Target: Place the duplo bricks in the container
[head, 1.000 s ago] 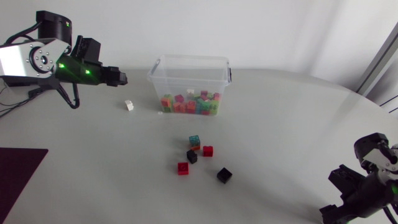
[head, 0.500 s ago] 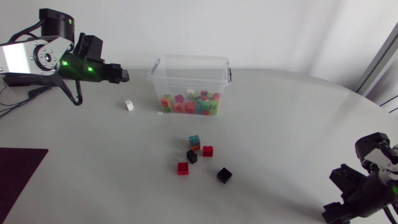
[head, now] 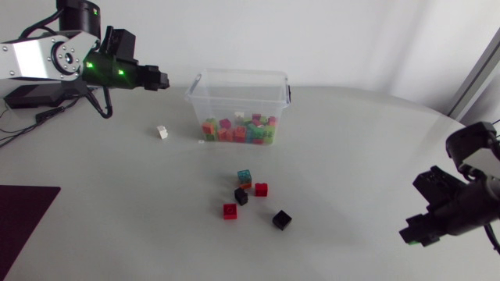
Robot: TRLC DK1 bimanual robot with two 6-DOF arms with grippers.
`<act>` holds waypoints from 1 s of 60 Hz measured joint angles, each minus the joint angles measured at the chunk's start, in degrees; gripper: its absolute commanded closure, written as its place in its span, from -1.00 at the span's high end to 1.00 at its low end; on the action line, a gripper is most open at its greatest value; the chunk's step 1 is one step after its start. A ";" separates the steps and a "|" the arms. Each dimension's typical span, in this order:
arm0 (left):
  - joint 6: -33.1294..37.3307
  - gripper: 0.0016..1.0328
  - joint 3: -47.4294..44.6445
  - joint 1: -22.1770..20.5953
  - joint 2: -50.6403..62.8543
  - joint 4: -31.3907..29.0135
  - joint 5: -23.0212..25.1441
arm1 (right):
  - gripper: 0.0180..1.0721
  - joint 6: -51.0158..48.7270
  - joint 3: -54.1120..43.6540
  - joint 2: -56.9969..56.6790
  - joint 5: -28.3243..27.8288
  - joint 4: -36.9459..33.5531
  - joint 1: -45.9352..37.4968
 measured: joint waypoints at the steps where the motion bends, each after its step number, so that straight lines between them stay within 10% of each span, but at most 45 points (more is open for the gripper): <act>1: -0.15 -0.35 0.57 -0.26 0.39 0.00 -0.02 | -0.15 0.68 1.18 0.35 -0.11 0.00 1.27; 51: -5.11 -0.28 24.92 -9.92 23.56 4.90 -4.07 | -0.15 10.88 28.00 20.50 -4.59 10.27 20.70; 60: -5.31 0.60 28.74 -9.94 26.32 4.70 -6.10 | -0.15 10.99 32.30 22.67 -4.81 12.28 22.60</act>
